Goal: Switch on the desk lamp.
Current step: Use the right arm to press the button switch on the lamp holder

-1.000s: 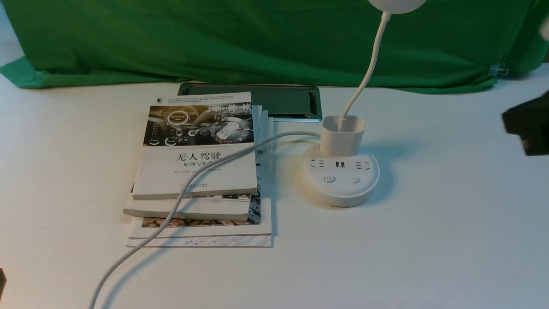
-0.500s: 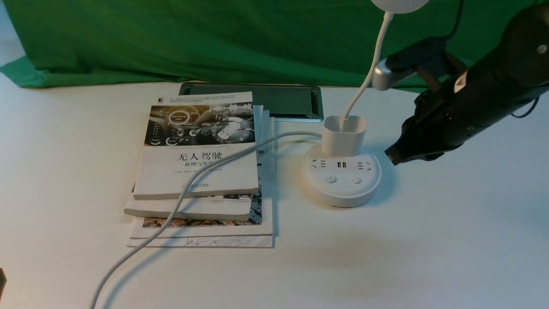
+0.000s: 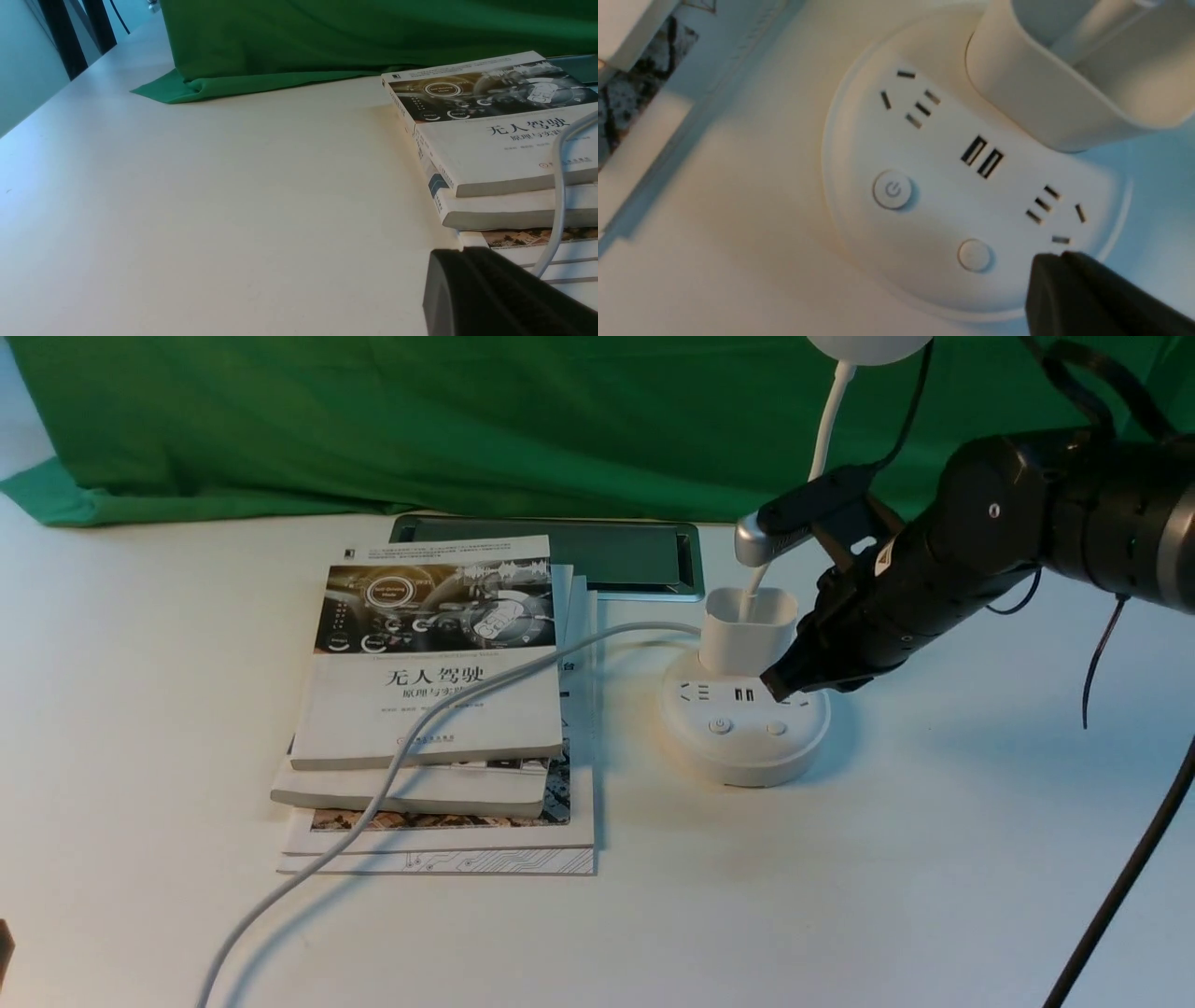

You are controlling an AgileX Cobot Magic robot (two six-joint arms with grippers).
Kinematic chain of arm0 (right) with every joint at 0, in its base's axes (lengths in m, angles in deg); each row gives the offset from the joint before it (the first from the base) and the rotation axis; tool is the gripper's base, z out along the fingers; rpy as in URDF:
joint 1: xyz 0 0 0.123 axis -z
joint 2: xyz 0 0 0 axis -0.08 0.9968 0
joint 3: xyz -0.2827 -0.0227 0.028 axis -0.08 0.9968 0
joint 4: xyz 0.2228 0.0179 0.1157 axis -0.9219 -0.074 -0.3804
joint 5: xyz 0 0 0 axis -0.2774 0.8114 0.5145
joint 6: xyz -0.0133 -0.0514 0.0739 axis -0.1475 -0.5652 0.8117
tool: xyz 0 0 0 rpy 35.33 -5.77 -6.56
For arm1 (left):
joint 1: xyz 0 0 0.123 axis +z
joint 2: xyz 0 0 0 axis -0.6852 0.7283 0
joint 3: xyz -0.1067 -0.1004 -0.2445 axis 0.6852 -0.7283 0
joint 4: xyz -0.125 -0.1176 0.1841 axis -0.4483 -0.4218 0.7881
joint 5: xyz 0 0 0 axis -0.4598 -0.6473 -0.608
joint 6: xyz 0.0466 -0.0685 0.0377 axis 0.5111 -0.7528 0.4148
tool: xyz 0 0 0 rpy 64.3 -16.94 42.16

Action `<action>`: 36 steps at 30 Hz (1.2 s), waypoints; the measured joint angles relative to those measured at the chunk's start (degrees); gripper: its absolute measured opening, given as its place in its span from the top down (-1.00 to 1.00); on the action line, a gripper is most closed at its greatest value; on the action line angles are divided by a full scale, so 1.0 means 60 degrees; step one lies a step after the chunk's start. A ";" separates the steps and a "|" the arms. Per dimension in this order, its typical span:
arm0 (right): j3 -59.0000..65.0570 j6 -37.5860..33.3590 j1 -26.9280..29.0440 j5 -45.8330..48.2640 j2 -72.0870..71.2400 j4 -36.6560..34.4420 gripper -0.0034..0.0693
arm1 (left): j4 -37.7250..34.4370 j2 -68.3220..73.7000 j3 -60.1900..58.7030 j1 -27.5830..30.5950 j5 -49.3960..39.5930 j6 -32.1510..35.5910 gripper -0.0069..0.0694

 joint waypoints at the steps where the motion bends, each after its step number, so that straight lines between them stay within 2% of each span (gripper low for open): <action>1: -0.0011 0.0035 0.0000 -0.0044 0.0077 0.0000 0.82 | 0.0000 0.0000 0.0000 0.0000 0.0000 0.0000 0.76; 36: -0.0157 0.0167 -0.0206 -0.0226 0.1151 -0.0094 0.81 | 0.0000 0.0000 0.0000 0.0000 0.0000 0.0000 0.76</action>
